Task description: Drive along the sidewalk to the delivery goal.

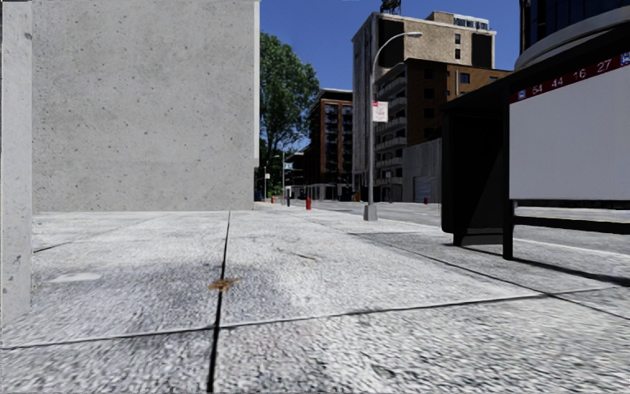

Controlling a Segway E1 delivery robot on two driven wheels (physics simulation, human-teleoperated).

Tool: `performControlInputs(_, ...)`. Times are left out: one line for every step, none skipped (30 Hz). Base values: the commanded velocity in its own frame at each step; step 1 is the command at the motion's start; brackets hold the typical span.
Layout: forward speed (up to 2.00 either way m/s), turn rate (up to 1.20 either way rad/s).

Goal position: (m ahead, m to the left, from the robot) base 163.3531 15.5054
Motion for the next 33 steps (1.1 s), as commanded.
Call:
performControlInputs(2.00, 0.00)
performControlInputs(2.00, 0.00)
performControlInputs(2.00, 0.00)
performControlInputs(2.00, 0.00)
performControlInputs(2.00, 0.00)
performControlInputs(2.00, 0.00)
performControlInputs(2.00, 0.00)
performControlInputs(2.00, 0.00)
performControlInputs(2.00, 0.00)
performControlInputs(2.00, 0.00)
performControlInputs(2.00, 0.00)
performControlInputs(2.00, 0.00)
performControlInputs(2.00, 0.00)
performControlInputs(2.00, 0.00)
performControlInputs(2.00, 0.16)
performControlInputs(2.00, 0.41)
performControlInputs(2.00, 0.41)
performControlInputs(2.00, 0.73)
performControlInputs(2.00, 0.89)
performControlInputs(2.00, 0.93)
performControlInputs(2.00, 0.83)
performControlInputs(2.00, 0.08)
performControlInputs(2.00, 0.08)
performControlInputs(2.00, 0.05)
performControlInputs(2.00, 0.04)
performControlInputs(2.00, 0.03)
performControlInputs(2.00, 0.00)
performControlInputs(2.00, 0.00)
performControlInputs(2.00, 0.00)
performControlInputs(2.00, 0.00)
performControlInputs(2.00, 0.00)
performControlInputs(2.00, 0.00)
performControlInputs(2.00, 0.00)
